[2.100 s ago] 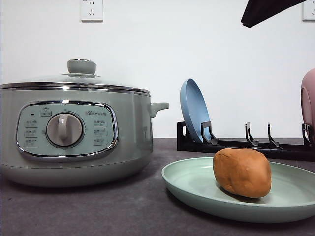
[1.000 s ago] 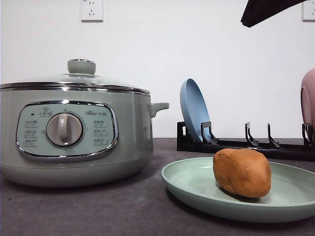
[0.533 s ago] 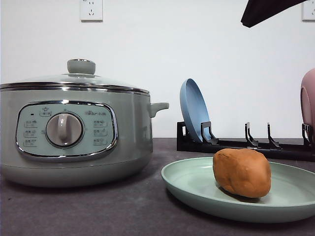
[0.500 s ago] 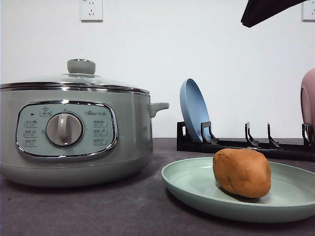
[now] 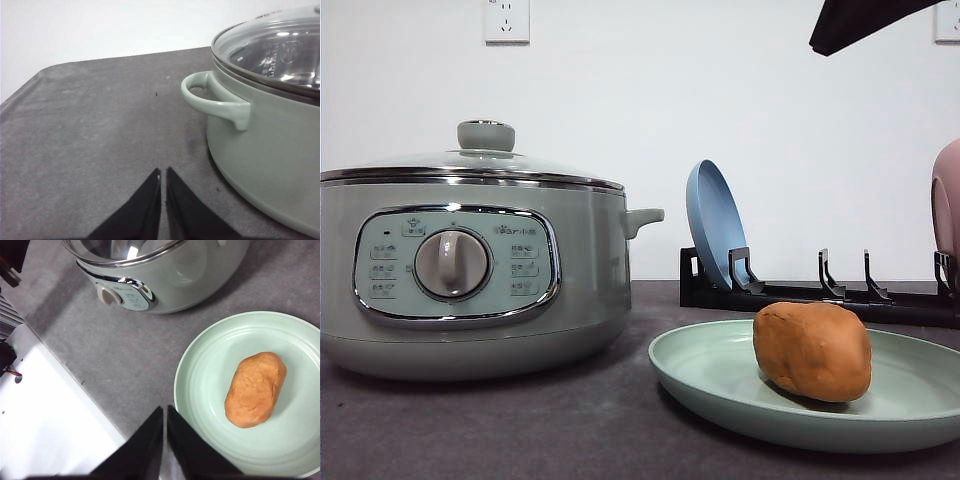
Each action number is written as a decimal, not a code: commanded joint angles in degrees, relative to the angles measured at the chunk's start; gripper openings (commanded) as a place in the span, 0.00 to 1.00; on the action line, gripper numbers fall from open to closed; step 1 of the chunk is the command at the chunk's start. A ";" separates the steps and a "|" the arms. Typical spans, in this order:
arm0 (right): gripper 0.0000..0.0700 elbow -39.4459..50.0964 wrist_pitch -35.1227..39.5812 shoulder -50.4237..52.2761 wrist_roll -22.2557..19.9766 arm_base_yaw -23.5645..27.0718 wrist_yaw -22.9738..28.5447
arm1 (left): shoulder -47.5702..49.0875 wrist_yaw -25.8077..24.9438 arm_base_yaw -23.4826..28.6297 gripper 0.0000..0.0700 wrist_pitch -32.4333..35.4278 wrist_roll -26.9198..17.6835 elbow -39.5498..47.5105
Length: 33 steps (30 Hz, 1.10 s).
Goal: Transfer potato from steamer to green plate
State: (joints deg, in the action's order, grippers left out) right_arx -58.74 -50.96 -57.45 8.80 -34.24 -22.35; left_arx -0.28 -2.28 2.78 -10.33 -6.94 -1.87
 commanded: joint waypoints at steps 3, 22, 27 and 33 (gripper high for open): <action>0.00 -0.97 0.41 -0.39 -0.57 -0.46 -0.13 | 0.11 -0.02 0.16 0.02 -0.39 0.78 1.20; 0.00 -0.97 0.58 -0.39 -0.57 -0.46 -0.13 | 0.11 -0.02 0.16 0.02 -0.39 0.78 1.18; 0.00 -0.94 3.91 0.82 -6.11 1.28 0.35 | 0.11 -0.02 0.16 0.02 -0.39 0.78 1.18; 0.00 3.25 20.85 6.87 -9.10 11.32 -0.47 | 0.11 -0.02 0.16 0.02 -0.39 0.78 1.18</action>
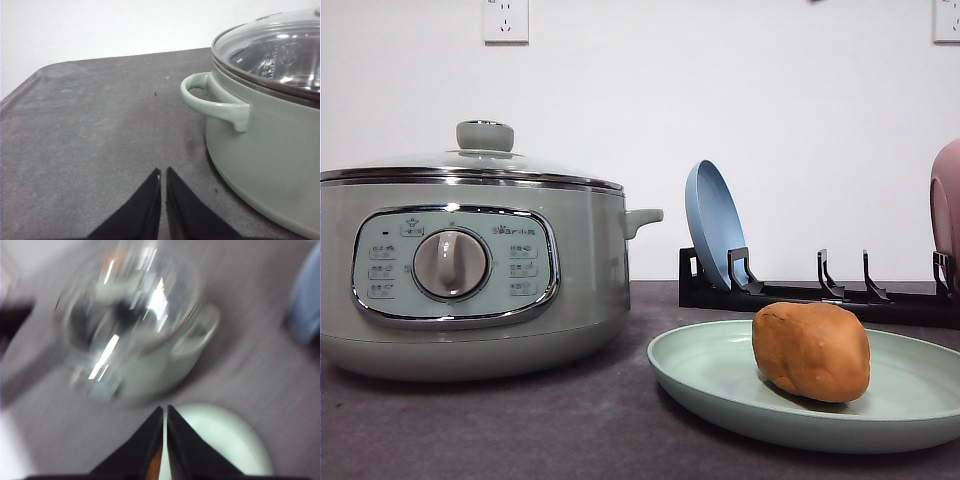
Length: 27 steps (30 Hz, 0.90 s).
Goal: Transfer potato from steamer to green plate
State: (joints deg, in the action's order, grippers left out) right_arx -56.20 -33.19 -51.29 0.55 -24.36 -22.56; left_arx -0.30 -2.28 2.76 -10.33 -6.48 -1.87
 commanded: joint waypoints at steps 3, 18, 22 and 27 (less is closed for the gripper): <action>0.00 5.31 9.62 5.53 0.31 8.23 0.12 | 0.13 -0.04 0.17 0.02 -0.39 0.33 1.18; 0.00 37.54 31.37 35.15 -1.26 29.54 9.35 | 0.13 -0.02 0.17 0.02 -0.39 0.33 1.18; 0.00 43.73 31.99 41.61 -1.25 30.20 9.56 | 0.13 -0.02 0.17 0.02 -0.39 0.33 1.18; 0.00 49.07 31.93 46.96 -0.93 30.23 9.54 | 0.13 -0.02 0.17 0.02 -0.39 0.33 1.18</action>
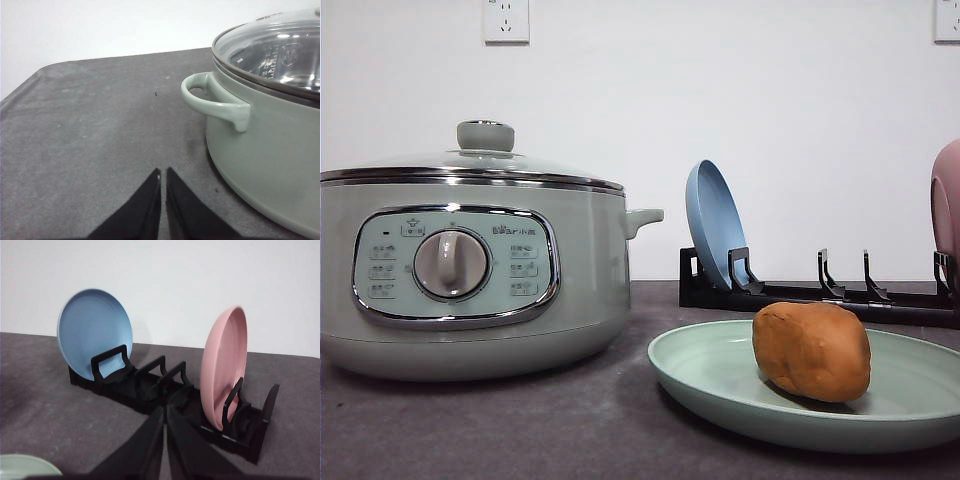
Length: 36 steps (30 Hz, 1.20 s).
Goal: Transfer potato from steamer to green plate
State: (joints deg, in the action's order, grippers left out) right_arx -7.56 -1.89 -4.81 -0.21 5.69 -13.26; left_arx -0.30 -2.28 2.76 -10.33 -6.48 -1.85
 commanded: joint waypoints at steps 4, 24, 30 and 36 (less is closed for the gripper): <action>0.00 3.26 0.55 2.78 -0.17 0.15 0.22 | 0.13 -0.02 0.17 0.02 -0.39 0.33 1.16; 0.00 6.93 -7.70 4.58 0.75 -2.99 -0.20 | 0.13 -0.02 0.17 0.02 -0.39 0.33 1.16; 0.00 6.87 -6.95 4.61 1.05 -2.98 -0.20 | 0.11 -0.02 0.17 0.02 -0.39 0.33 1.16; 0.00 6.87 -6.95 4.61 1.05 -2.98 -0.20 | 0.11 -0.02 0.17 0.02 -0.39 0.33 1.16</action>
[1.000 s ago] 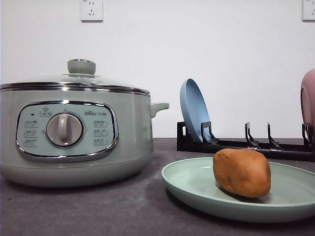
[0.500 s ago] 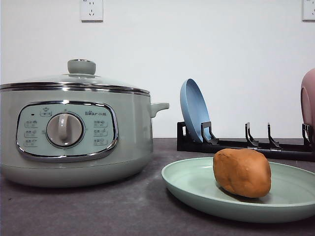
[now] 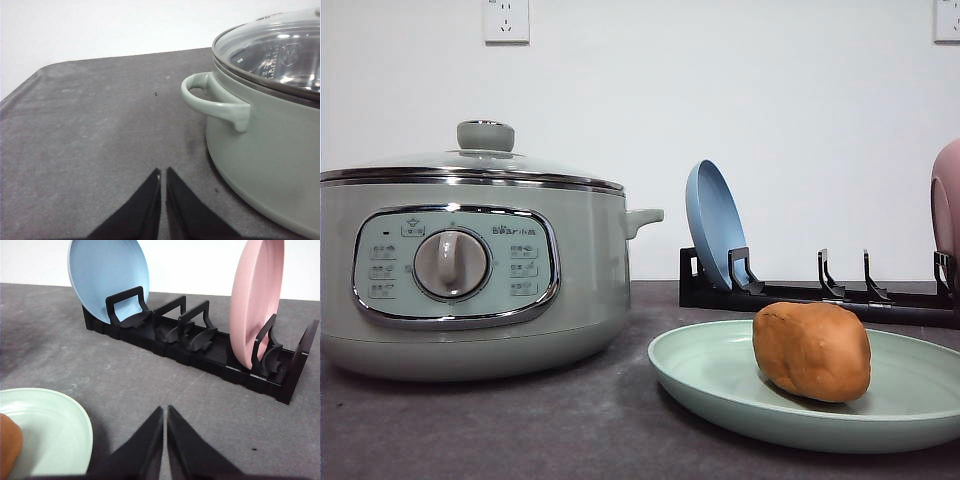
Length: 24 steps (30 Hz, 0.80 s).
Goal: Transfer potato from steamer to green plate
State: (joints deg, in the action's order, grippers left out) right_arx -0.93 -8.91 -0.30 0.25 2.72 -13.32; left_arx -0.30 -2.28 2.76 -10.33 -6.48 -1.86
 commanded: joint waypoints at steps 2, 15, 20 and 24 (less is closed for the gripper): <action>0.00 0.24 0.07 0.09 0.59 0.00 -0.13 | 0.11 -0.02 0.17 0.02 -0.39 0.33 1.18; 0.00 0.24 0.07 0.09 0.59 0.00 -0.13 | 0.13 -0.02 0.17 0.02 -0.39 0.33 1.18; 0.00 0.24 0.07 0.09 0.59 0.00 -0.13 | 0.11 -0.02 0.17 0.02 -0.39 0.33 1.18; 0.00 0.24 0.07 0.09 0.59 -0.02 -0.13 | 0.13 -0.02 0.17 0.02 -0.39 0.33 1.18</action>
State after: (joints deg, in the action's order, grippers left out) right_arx -0.93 -8.91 -0.30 0.25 2.72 -13.32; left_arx -0.30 -2.28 2.76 -10.33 -6.48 -1.85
